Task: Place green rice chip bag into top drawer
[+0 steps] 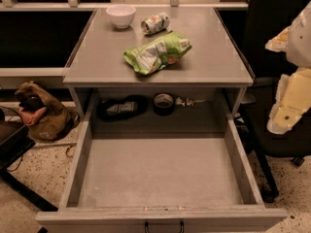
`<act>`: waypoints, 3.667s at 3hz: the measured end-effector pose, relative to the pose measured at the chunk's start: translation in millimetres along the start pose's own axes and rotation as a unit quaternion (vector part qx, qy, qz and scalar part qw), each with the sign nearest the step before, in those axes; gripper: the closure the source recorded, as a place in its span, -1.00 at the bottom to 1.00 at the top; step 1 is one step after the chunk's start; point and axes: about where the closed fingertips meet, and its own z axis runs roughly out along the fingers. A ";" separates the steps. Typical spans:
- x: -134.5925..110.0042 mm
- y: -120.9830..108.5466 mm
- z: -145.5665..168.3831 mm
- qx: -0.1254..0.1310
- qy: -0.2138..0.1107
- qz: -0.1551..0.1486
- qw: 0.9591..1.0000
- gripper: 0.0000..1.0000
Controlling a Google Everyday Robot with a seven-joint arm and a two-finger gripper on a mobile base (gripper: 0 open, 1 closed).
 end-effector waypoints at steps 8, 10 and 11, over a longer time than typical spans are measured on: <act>-188.5 -113.7 136.7 -0.048 -0.154 -0.192 0.968 -1.00; -204.0 -136.4 164.5 -0.050 -0.161 -0.217 0.961 -1.00; -222.0 -174.7 185.0 -0.020 -0.141 -0.240 0.960 -1.00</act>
Offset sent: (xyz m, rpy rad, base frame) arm 0.0273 0.0218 -0.0205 0.0392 0.0157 0.0856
